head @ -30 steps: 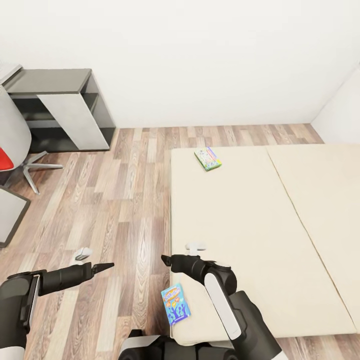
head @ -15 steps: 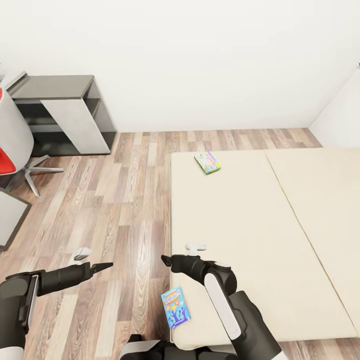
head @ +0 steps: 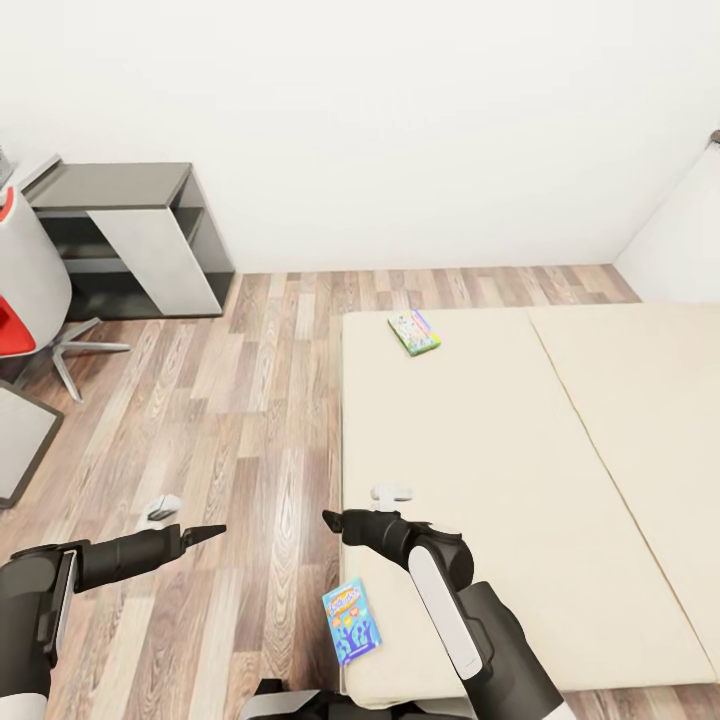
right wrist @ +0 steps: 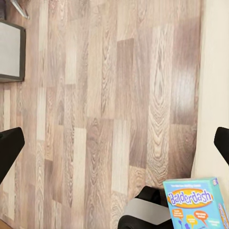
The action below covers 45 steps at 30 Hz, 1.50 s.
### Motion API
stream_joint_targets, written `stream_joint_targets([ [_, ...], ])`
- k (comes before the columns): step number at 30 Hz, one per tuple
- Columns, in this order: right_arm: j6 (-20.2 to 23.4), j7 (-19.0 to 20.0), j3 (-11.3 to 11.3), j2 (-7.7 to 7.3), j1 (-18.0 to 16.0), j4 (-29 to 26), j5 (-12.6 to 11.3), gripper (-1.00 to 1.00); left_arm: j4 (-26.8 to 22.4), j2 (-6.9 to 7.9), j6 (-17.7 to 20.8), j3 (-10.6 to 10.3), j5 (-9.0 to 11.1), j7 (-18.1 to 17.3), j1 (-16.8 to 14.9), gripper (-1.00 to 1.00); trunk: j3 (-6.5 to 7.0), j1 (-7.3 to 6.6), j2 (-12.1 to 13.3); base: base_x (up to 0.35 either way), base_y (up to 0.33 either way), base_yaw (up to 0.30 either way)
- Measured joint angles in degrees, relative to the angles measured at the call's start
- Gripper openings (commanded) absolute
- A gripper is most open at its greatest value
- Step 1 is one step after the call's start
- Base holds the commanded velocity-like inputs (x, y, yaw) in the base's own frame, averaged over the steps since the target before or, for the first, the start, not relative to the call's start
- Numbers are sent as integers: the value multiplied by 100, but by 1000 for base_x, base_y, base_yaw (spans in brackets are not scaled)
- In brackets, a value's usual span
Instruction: Put all the toys in the child's room - the three board games (two on the bed and one on the table), the two jigsaw puzzles on the table, and the tennis ball on the table - inside the toy box on the table in the child's room.
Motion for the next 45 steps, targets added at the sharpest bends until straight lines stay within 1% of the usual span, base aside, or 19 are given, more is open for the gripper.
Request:
stream_joint_targets([
  [45,-9,-5,0,0,0,11,-2,100,-4,0,-7,0,0,0,0,100,428,0,0,0,0,0],
])
